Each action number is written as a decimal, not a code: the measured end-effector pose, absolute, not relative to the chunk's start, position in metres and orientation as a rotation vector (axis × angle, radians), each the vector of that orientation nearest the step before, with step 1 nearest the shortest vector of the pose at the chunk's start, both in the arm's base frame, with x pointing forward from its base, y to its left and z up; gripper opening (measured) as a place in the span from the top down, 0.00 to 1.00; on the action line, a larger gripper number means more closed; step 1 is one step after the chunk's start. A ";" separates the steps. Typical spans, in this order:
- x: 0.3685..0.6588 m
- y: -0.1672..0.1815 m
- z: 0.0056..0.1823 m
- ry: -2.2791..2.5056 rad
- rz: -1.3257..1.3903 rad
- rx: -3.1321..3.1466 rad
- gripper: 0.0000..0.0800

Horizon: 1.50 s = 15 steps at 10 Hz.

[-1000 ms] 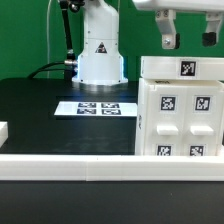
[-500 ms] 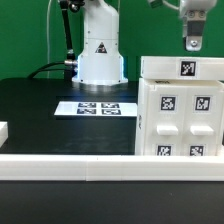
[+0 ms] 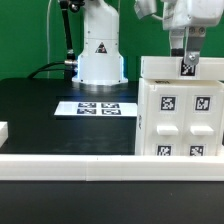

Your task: Assemble cabinet

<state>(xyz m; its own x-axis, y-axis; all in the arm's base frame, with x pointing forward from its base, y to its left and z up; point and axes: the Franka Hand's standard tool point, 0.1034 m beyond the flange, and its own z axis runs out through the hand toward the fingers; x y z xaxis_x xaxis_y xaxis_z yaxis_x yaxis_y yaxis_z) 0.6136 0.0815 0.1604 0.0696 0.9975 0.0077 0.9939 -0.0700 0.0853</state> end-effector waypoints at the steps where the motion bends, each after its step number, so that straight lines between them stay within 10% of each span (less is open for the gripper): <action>1: 0.614 0.081 0.160 2.099 0.098 2.258 0.00; 5: 0.614 0.081 0.160 2.077 0.098 2.279 0.31; 15: 0.613 0.081 0.159 1.106 0.134 2.912 0.30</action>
Offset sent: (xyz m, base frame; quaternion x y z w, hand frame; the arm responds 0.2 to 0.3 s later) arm 0.0030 0.0035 0.0006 -0.0019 -0.0005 0.0073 1.0000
